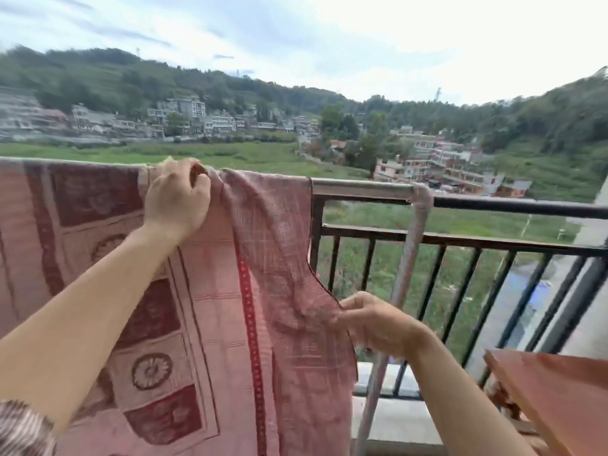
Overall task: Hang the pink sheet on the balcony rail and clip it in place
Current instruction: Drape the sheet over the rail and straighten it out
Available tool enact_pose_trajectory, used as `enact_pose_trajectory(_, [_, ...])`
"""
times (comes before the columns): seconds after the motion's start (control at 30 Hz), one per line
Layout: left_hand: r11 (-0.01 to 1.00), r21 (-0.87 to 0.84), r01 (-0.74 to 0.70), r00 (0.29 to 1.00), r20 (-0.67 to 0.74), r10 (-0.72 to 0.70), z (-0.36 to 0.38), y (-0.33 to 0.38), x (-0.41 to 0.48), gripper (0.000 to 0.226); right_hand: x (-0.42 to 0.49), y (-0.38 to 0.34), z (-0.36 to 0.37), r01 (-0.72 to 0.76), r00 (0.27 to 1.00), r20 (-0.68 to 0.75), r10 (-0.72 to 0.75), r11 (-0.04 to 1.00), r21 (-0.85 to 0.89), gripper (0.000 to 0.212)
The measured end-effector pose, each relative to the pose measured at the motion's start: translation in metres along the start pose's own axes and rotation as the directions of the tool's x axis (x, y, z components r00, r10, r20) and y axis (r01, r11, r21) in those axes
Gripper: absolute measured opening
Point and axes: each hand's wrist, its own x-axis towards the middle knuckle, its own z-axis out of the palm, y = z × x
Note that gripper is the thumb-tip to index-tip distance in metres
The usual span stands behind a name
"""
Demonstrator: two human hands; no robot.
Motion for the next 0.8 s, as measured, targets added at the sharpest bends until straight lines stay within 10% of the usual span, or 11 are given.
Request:
enact_pose_trajectory(0.3, [0.932,0.169,-0.321,0.946,0.004,0.325,0.047,0.081,-0.067,0.044,0.03,-0.031,-0.011,0.075,0.941,-0.252,-0.228,0.862,-0.501,0.026])
enact_pose_trajectory(0.47, [0.93,0.27,-0.249,0.965,-0.013,0.263,0.077,0.103,-0.056,0.055,0.008,-0.049,-0.039,0.416,0.579,-0.512,-0.635,0.77,-0.484,0.029])
enact_pose_trajectory(0.63, [0.923,0.308,-0.231,0.958,-0.096,0.272,0.091,0.106,-0.054,0.048,-0.01,-0.066,-0.102,0.628,0.29,-0.752,-0.592,0.711,-0.317,0.025])
enact_pose_trajectory(0.7, [0.931,0.298,-0.212,0.957,-0.131,0.26,0.094,0.109,-0.053,0.044,-0.003,-0.071,-0.136,0.635,0.299,-0.801,-0.519,0.735,-0.239,0.026])
enact_pose_trajectory(0.8, [0.941,0.278,-0.191,0.954,-0.175,0.245,0.097,0.118,-0.052,0.036,0.027,-0.073,-0.182,0.489,0.558,-0.723,-0.406,0.866,-0.11,0.026])
